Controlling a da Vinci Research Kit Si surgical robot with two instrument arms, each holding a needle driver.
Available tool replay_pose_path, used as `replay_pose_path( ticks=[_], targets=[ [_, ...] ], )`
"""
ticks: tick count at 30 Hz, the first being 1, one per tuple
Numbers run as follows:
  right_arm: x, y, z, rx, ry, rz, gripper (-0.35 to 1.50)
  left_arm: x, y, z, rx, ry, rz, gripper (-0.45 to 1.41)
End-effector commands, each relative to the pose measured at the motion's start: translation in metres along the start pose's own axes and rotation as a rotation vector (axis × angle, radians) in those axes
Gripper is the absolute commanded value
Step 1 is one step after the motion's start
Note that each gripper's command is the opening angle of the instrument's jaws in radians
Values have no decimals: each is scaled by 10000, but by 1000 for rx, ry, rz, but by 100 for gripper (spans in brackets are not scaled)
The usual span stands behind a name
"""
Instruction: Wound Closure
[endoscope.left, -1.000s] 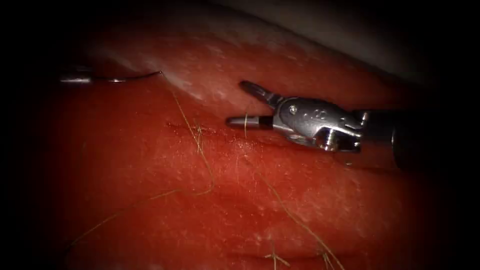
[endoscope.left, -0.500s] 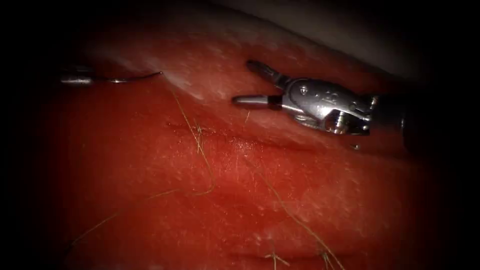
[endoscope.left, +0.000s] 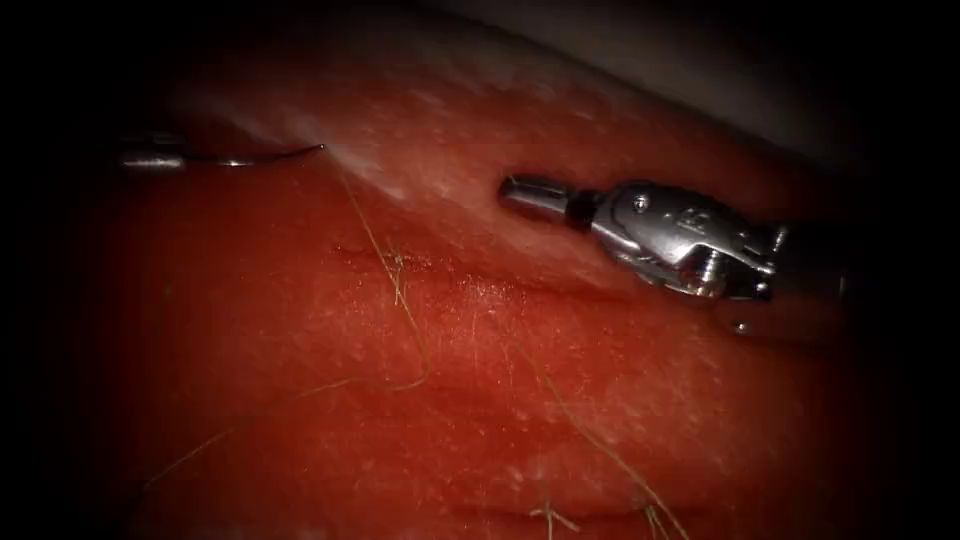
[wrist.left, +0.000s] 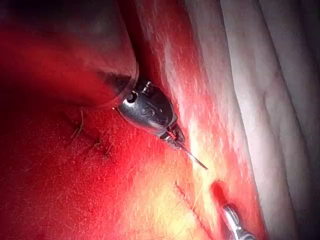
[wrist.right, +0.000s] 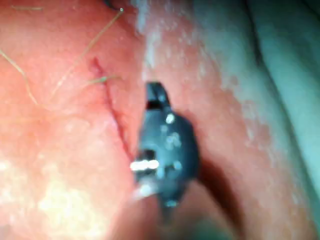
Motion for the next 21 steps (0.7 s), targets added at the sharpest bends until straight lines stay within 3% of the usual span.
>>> replay_pose_path(
  ticks=[1, 10, 21],
  targets=[
    [8, 5, 8, -16, 2, 4, -35, -4, 3, 7, -2, 1, 0, -35],
    [29, 11, 8, -48, 7, 116, -35, -6, 0, 5, -8, -25, 6, -35],
    [35, 11, 5, -47, 36, 203, -35, -6, -6, -4, -15, -35, 7, -35]
  ],
)
